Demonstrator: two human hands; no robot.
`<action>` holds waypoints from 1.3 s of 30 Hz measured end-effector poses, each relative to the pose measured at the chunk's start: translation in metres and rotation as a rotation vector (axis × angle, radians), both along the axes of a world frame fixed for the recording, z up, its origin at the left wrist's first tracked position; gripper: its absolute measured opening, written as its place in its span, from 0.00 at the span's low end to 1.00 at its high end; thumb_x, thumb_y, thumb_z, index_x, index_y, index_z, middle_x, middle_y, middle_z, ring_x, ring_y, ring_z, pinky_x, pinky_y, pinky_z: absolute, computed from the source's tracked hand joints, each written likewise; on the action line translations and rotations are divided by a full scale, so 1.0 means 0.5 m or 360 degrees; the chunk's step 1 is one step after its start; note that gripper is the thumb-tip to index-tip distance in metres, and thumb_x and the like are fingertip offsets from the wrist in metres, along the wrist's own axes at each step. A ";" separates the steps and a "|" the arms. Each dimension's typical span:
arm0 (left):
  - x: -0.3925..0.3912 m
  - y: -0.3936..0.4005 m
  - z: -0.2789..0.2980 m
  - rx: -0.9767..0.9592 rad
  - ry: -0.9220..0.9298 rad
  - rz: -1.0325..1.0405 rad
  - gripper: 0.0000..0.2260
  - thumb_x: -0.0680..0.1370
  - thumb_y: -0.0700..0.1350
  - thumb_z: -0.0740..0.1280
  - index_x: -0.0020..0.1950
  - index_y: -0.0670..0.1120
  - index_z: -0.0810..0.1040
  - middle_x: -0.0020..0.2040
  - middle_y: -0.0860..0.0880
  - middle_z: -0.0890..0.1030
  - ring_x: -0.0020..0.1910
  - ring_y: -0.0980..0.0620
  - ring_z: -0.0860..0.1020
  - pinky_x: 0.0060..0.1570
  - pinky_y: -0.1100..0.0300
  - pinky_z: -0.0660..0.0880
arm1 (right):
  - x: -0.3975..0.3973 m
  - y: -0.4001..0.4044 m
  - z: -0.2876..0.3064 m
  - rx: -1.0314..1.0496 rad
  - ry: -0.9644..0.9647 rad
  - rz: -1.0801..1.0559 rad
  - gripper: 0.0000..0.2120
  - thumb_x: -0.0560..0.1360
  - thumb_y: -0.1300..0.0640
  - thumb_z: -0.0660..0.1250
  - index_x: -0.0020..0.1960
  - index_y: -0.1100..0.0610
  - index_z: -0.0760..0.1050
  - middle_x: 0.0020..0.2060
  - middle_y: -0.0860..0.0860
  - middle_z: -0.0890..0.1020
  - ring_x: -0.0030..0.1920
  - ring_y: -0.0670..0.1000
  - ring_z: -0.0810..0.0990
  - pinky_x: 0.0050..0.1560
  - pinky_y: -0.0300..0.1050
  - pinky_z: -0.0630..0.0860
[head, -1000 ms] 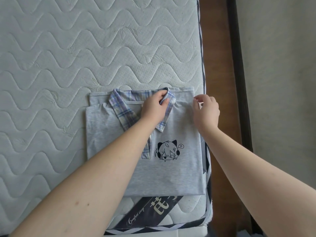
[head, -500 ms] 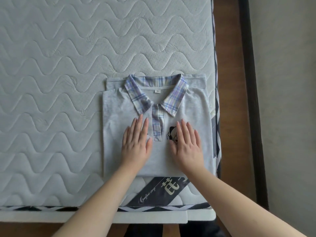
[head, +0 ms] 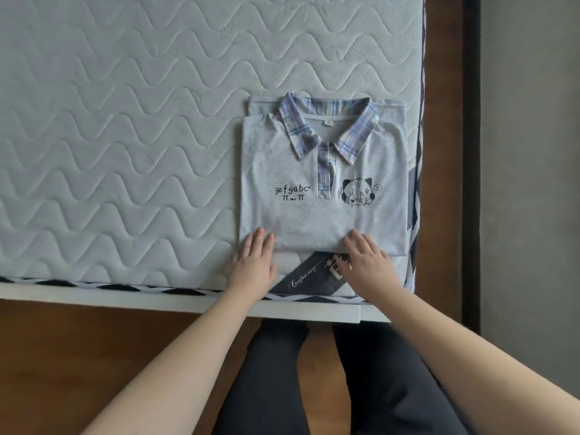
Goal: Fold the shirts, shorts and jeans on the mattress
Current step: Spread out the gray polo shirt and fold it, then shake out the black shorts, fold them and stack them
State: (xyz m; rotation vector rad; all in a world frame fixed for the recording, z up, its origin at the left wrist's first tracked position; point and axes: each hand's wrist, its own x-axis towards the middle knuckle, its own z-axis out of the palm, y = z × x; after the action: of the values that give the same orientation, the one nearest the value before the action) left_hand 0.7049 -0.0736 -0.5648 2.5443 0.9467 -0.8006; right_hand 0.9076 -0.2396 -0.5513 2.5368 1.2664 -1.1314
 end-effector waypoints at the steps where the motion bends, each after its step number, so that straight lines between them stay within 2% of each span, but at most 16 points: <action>1: 0.000 -0.005 0.025 -0.0016 -0.0011 -0.0089 0.26 0.82 0.52 0.55 0.80 0.47 0.58 0.79 0.44 0.58 0.77 0.45 0.57 0.75 0.47 0.53 | 0.000 -0.001 0.023 -0.0065 0.0073 -0.0015 0.27 0.82 0.41 0.52 0.78 0.51 0.58 0.78 0.49 0.57 0.77 0.52 0.56 0.73 0.51 0.58; 3: -0.006 -0.019 0.079 0.0044 -0.0128 -0.0251 0.22 0.81 0.51 0.57 0.75 0.46 0.68 0.73 0.45 0.71 0.71 0.45 0.68 0.72 0.48 0.57 | -0.010 -0.020 0.069 -0.0164 0.0118 0.0019 0.26 0.82 0.42 0.52 0.76 0.52 0.62 0.76 0.49 0.62 0.75 0.52 0.61 0.71 0.50 0.61; 4: -0.010 -0.028 0.108 0.0051 -0.0176 -0.0270 0.22 0.80 0.51 0.59 0.73 0.46 0.71 0.71 0.46 0.73 0.69 0.45 0.70 0.71 0.49 0.59 | -0.018 -0.035 0.094 -0.0172 0.0103 0.0027 0.25 0.82 0.42 0.52 0.76 0.51 0.62 0.76 0.48 0.63 0.75 0.52 0.61 0.72 0.50 0.60; 8: -0.036 -0.061 0.224 0.0071 -0.0340 -0.0262 0.20 0.77 0.50 0.66 0.68 0.45 0.77 0.65 0.45 0.78 0.63 0.44 0.76 0.64 0.49 0.69 | -0.059 -0.078 0.199 0.0050 -0.0077 0.0069 0.23 0.82 0.47 0.54 0.76 0.50 0.63 0.75 0.47 0.65 0.75 0.50 0.61 0.71 0.48 0.61; 11: -0.049 -0.084 0.315 0.0119 -0.0516 -0.0383 0.19 0.73 0.49 0.72 0.62 0.45 0.81 0.58 0.46 0.82 0.58 0.45 0.79 0.59 0.50 0.74 | -0.089 -0.088 0.301 0.0255 -0.0238 0.0140 0.22 0.81 0.48 0.57 0.74 0.51 0.68 0.73 0.48 0.69 0.73 0.51 0.65 0.68 0.48 0.64; 14: -0.056 -0.098 0.408 0.0196 -0.0727 -0.0526 0.17 0.71 0.48 0.74 0.59 0.45 0.83 0.56 0.47 0.83 0.57 0.47 0.80 0.59 0.51 0.76 | -0.117 -0.083 0.412 0.0485 -0.0279 0.0080 0.18 0.80 0.52 0.63 0.69 0.54 0.74 0.69 0.51 0.75 0.70 0.54 0.72 0.66 0.51 0.68; 17: -0.064 -0.098 0.511 0.0327 -0.0814 -0.0549 0.20 0.73 0.51 0.71 0.62 0.44 0.81 0.59 0.47 0.82 0.59 0.46 0.79 0.61 0.51 0.75 | -0.146 -0.074 0.518 0.0710 -0.0398 0.0101 0.16 0.78 0.55 0.67 0.65 0.57 0.78 0.64 0.54 0.79 0.65 0.57 0.77 0.63 0.53 0.72; 21: -0.092 -0.097 0.636 0.0485 -0.0890 -0.0559 0.25 0.76 0.57 0.58 0.66 0.43 0.78 0.60 0.47 0.81 0.59 0.47 0.79 0.61 0.50 0.74 | -0.159 -0.085 0.639 0.0808 -0.0579 0.0152 0.15 0.77 0.52 0.68 0.62 0.56 0.79 0.61 0.54 0.81 0.60 0.58 0.80 0.60 0.54 0.74; 23: -0.103 -0.093 0.682 0.0530 -0.0914 -0.0574 0.26 0.76 0.56 0.56 0.66 0.44 0.78 0.60 0.47 0.81 0.59 0.47 0.79 0.59 0.50 0.75 | -0.160 -0.097 0.684 0.0865 -0.0673 0.0184 0.16 0.77 0.51 0.67 0.62 0.56 0.79 0.59 0.53 0.81 0.57 0.57 0.80 0.59 0.54 0.75; 27: -0.110 -0.099 0.744 0.0564 -0.0854 -0.0542 0.24 0.76 0.56 0.56 0.63 0.45 0.80 0.58 0.46 0.82 0.58 0.45 0.80 0.57 0.49 0.76 | -0.171 -0.132 0.727 0.0968 -0.0786 0.0256 0.15 0.76 0.51 0.70 0.60 0.57 0.80 0.56 0.53 0.83 0.54 0.57 0.81 0.54 0.52 0.77; 30: -0.112 -0.132 0.769 0.0570 -0.0732 -0.0417 0.24 0.78 0.57 0.56 0.67 0.46 0.77 0.63 0.46 0.79 0.63 0.44 0.76 0.61 0.48 0.73 | -0.169 -0.166 0.737 0.0947 -0.0790 0.0263 0.15 0.75 0.51 0.71 0.57 0.57 0.81 0.53 0.53 0.83 0.51 0.58 0.82 0.50 0.52 0.78; 35: -0.124 -0.226 0.811 0.0698 -0.0789 -0.0227 0.23 0.77 0.56 0.56 0.64 0.46 0.79 0.60 0.48 0.80 0.60 0.46 0.78 0.59 0.49 0.74 | -0.177 -0.227 0.756 0.1067 -0.0810 0.0310 0.14 0.73 0.52 0.72 0.55 0.58 0.81 0.50 0.54 0.84 0.50 0.58 0.83 0.49 0.52 0.79; 39: -0.163 -0.288 0.838 0.0803 -0.0801 -0.0121 0.22 0.78 0.57 0.56 0.65 0.47 0.78 0.59 0.48 0.79 0.60 0.46 0.77 0.58 0.50 0.74 | -0.195 -0.246 0.779 0.1166 -0.0743 0.0355 0.14 0.73 0.53 0.72 0.56 0.58 0.81 0.52 0.53 0.83 0.52 0.57 0.82 0.51 0.51 0.78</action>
State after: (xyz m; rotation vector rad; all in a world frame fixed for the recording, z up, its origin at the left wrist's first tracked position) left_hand 0.6236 -0.2174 -0.1456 2.9938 0.9670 0.1035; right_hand 0.8101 -0.3628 -0.1618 2.7359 1.9905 0.0183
